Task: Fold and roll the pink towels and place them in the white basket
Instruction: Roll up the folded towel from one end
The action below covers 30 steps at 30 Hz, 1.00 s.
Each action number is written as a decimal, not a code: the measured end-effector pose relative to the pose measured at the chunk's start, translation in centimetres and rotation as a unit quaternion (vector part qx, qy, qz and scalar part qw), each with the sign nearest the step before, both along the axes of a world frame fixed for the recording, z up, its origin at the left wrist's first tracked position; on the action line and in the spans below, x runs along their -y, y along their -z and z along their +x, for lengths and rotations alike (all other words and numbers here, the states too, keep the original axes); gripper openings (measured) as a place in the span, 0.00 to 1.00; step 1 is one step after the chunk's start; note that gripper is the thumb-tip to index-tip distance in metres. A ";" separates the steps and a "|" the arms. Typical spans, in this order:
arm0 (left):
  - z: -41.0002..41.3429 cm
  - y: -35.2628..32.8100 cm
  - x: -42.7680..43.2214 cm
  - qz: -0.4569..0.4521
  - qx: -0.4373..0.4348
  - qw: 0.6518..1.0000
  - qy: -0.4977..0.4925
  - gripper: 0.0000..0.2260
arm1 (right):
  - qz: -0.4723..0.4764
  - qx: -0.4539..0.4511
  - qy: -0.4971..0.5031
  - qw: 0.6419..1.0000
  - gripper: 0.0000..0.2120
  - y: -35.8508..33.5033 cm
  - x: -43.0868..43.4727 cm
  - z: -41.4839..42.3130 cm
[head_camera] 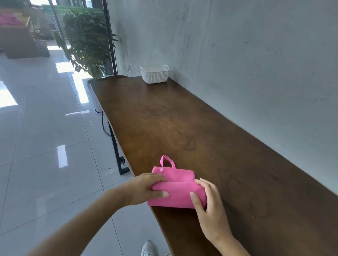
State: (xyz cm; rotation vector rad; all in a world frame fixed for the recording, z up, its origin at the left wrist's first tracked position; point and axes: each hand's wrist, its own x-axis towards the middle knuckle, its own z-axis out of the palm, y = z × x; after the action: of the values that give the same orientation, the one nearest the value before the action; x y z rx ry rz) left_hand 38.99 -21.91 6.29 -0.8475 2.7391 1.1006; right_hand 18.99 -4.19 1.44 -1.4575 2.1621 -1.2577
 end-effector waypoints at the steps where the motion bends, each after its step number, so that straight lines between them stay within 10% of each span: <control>1: 0.1 0.1 0.0 0.032 -0.004 0.999 -0.007 0.18 | 0.004 0.006 0.000 1.000 0.28 0.2 -0.4 0.1; 9: -0.2 0.7 -0.7 0.098 -0.057 0.989 -0.092 0.27 | 0.037 0.038 0.003 0.999 0.25 0.0 0.0 0.0; 19: -1.0 1.7 -4.0 -0.347 -0.155 0.921 -0.086 0.21 | 0.157 0.062 0.029 0.985 0.23 -2.9 5.8 -2.7; 30: -3.4 3.8 -3.8 -0.433 -0.064 0.898 -0.055 0.35 | 0.194 0.055 0.058 0.978 0.25 -4.1 9.1 -2.9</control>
State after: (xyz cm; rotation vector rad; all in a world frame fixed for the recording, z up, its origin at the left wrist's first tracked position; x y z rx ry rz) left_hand 35.59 -18.10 2.46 -1.0165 3.3164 -0.1569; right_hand 16.06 -13.33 5.54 -1.0930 2.2827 -0.8578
